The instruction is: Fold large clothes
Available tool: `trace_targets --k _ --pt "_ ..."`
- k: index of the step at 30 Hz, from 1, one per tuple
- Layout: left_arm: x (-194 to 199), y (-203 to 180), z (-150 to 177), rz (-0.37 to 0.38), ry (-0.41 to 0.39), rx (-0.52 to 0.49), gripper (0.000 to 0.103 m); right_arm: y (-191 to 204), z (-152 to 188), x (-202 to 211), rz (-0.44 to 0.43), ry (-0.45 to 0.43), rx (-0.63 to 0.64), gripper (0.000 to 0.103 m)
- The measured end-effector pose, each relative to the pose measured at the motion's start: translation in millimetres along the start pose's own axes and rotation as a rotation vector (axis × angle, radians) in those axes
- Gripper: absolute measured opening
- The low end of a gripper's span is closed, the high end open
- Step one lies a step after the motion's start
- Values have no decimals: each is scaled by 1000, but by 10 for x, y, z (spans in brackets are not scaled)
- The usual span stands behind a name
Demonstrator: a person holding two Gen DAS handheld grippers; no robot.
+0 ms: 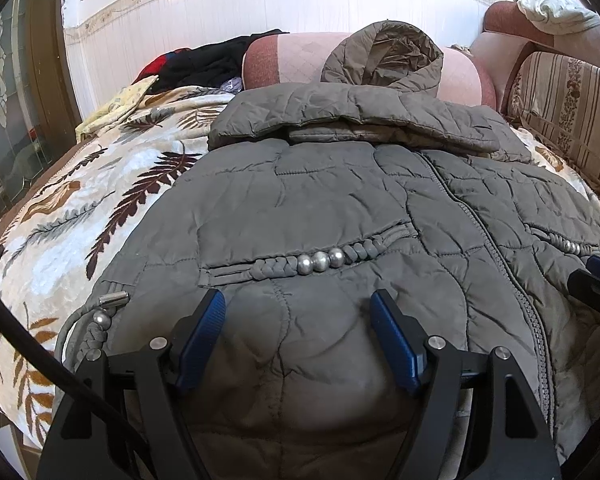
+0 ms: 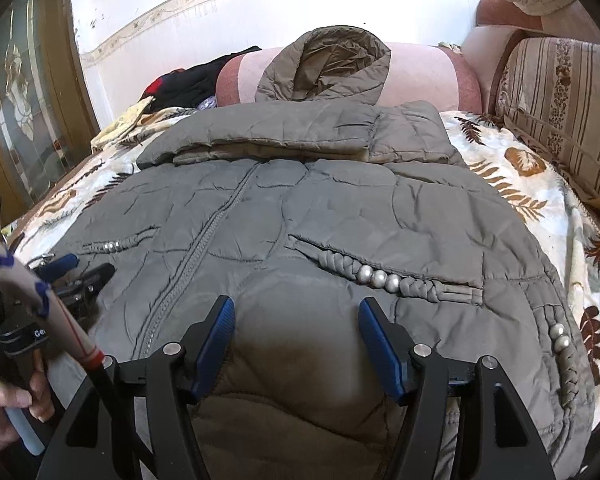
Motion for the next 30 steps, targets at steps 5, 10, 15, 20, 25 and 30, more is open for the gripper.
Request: trace_targets --k 5,10,15,20,25,30 --pt "70 -11 -22 -6 -27 -2 74 10 -16 55 -6 -12 -4 69" --pt "150 -73 -44 -17 -56 -34 74 94 28 126 -9 -22 29 69" --pt "241 -152 -57 -21 -84 -71 74 115 14 223 -17 -43 30 71" --pt "333 -167 -49 -20 -94 -70 75 131 3 302 -35 -54 16 71" --pt "437 -117 -35 -29 -92 -39 75 140 -21 409 -57 -73 -3 72" --pt "570 -82 -5 -19 -88 7 75 84 -39 509 -79 -84 -42 72"
Point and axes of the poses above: each gripper's, at about its wrist camera, not at the fingertips, and x roughly against the way its jaws point, y to its left, z to its underside, the point moved 9 cm from there along -x, roughly the way its jaws point, and after that the axes turned 9 degrees about -x, right-handed, at the moved point
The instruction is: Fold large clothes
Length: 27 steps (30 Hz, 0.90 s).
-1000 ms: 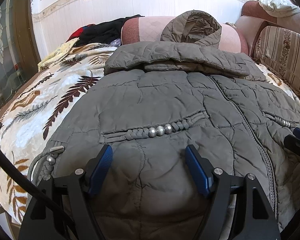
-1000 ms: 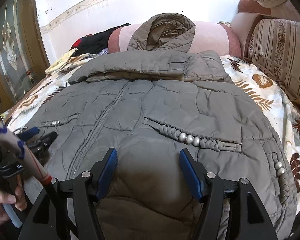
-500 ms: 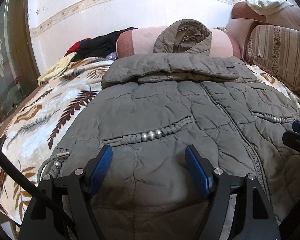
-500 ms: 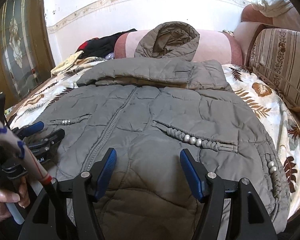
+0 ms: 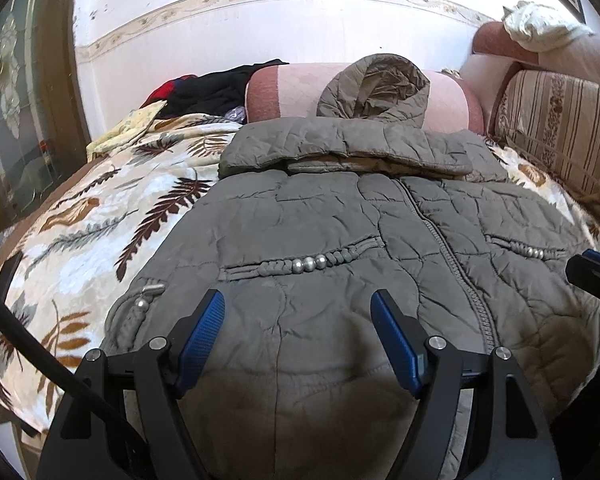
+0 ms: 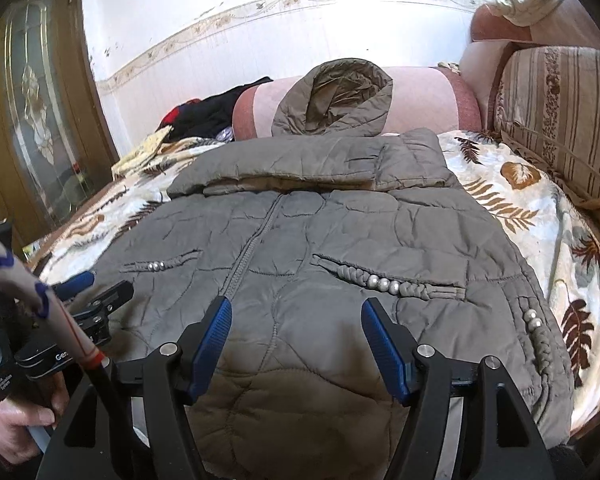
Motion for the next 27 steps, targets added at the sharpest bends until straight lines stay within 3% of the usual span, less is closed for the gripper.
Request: trace_targets --k 19,27 --pt "785 -316 -233 53 -78 -24 75 88 5 589 -70 -86 -16 78" --pt "801 -259 -286 73 -91 11 78 71 -35 576 -111 -73 -96 79"
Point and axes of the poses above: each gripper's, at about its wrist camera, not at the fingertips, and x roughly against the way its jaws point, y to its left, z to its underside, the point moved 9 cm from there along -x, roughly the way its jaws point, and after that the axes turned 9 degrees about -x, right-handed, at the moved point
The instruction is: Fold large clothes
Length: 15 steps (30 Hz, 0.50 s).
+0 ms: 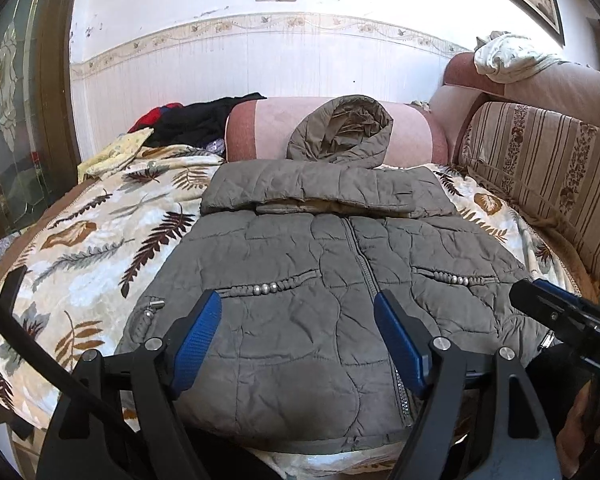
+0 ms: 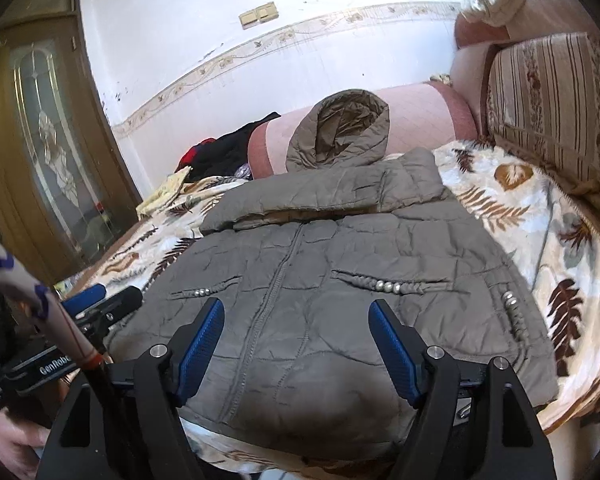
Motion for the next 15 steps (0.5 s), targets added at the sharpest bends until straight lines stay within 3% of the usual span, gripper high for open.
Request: trace_targets --k 7,15 --pt "-43 28 20 52 27 76 78 170 43 -27 -57 31 -31 79" --pt "-164 38 -136 74 31 96 78 95 -27 -150 -41 52 -43 80"
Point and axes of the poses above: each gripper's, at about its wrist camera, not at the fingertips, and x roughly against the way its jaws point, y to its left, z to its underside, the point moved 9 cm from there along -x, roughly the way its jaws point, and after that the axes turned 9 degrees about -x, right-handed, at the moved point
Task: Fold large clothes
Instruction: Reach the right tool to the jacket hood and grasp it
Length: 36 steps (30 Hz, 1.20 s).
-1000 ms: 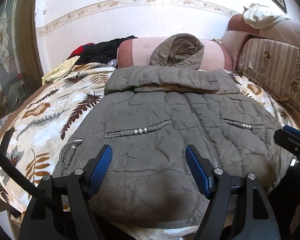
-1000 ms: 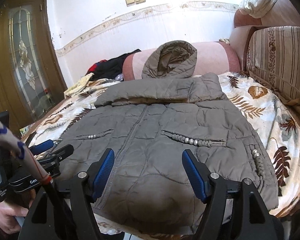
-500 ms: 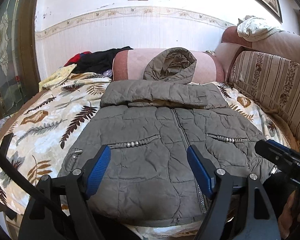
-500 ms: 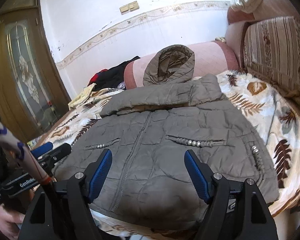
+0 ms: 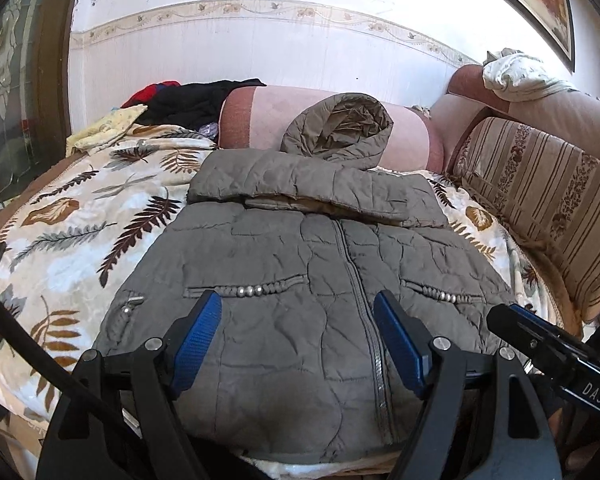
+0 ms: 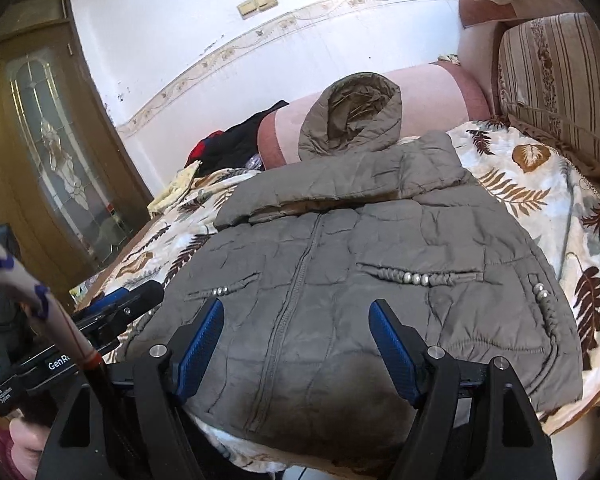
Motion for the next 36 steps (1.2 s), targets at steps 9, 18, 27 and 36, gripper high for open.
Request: trace_targets --k 9,18,27,36 --pt "-399 88 -277 -1 18 20 78 -146 -344 -329 22 7 11 80" --pt "-979 68 -625 -3 29 31 78 -651 -730 -953 123 29 -94 80" --pt "-1717 42 -773 -8 58 55 78 -678 -536 -1257 140 125 -93 80" --pt "-2134 194 -464 24 158 109 78 -715 -404 -1528 174 204 -98 80"
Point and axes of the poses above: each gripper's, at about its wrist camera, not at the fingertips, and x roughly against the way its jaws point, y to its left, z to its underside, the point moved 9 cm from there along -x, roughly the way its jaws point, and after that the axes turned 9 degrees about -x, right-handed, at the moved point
